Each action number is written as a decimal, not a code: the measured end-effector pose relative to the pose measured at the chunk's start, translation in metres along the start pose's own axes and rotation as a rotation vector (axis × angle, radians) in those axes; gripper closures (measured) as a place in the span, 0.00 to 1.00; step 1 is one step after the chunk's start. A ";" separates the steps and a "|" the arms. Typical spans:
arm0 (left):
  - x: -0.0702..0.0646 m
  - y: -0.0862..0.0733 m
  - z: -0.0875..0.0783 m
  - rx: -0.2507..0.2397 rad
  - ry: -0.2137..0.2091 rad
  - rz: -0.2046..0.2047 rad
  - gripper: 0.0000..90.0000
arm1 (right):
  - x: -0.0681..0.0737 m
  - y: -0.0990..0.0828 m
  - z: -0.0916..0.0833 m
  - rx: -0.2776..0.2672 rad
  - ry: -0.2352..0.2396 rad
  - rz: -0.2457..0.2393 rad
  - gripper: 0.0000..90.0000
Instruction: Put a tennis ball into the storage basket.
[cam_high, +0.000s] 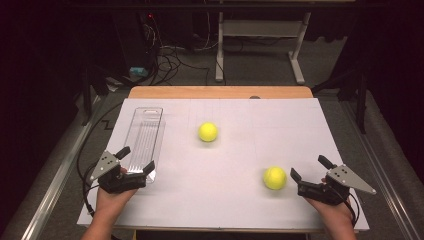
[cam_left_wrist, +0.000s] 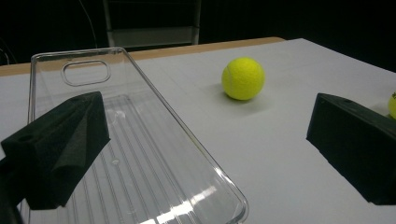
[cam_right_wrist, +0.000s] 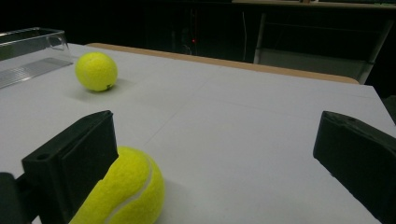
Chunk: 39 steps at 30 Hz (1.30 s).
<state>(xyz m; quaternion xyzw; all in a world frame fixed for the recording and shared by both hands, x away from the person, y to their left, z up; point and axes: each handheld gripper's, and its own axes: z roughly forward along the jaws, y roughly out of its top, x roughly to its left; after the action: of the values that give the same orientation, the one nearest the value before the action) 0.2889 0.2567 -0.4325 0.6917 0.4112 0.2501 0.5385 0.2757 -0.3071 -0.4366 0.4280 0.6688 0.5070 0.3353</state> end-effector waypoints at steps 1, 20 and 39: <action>0.000 0.000 0.000 -0.002 0.001 0.000 0.00 | 0.000 0.000 0.000 0.000 0.001 -0.003 0.00; -0.020 0.011 0.004 0.076 -0.047 0.055 0.02 | 0.002 -0.001 0.002 0.015 0.011 -0.016 0.00; -0.064 0.009 0.032 0.308 -0.156 0.145 0.02 | 0.003 -0.002 0.004 0.029 0.018 -0.027 0.00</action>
<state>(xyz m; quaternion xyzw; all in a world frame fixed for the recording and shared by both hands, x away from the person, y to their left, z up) 0.2825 0.1845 -0.4278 0.8112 0.3505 0.1680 0.4370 0.2773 -0.3034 -0.4397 0.4194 0.6847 0.4966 0.3298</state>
